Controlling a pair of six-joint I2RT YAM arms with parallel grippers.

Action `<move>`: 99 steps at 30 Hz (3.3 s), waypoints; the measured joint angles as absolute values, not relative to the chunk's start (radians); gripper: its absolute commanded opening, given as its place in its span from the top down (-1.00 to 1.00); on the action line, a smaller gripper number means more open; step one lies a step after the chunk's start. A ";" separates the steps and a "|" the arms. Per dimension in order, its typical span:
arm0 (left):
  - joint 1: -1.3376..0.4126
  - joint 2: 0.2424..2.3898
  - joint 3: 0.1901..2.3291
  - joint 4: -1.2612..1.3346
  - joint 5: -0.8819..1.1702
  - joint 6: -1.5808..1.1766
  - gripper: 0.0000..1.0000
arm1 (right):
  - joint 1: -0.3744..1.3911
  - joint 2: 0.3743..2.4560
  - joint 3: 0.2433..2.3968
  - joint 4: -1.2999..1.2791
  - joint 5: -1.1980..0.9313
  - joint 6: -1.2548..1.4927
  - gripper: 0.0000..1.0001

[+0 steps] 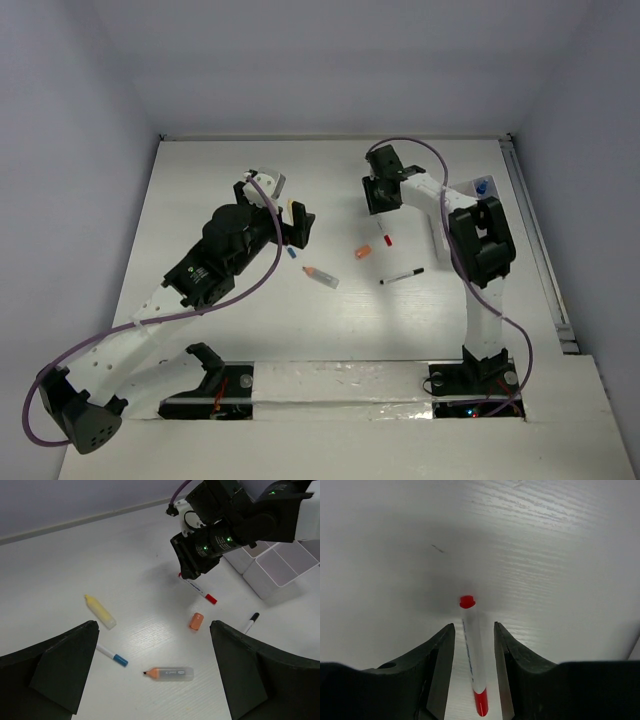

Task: Sort the stationery into containers
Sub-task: Pick up the pen from the center of the board, then place the pen in the storage box, then pick up the pen from the center of the board.

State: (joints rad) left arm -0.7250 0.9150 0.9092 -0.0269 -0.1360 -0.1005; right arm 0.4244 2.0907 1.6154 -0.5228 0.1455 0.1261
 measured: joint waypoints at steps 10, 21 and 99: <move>-0.725 0.915 0.909 -0.027 -0.131 -0.101 -0.87 | 0.418 2.189 1.710 -0.582 0.123 0.097 1.00; -0.725 0.904 0.909 -0.027 -0.125 -0.101 -0.87 | 0.369 1.939 1.434 -0.426 0.144 0.128 1.00; -0.724 0.919 0.909 -0.027 -0.053 -0.121 -0.90 | 0.553 1.512 1.058 -0.605 0.028 0.176 -0.23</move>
State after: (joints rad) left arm -0.7238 0.9188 0.9092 -0.0273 -0.0532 -0.1215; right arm 0.5529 1.5124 1.0584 -0.6048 0.0284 0.1764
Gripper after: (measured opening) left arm 0.949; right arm 0.574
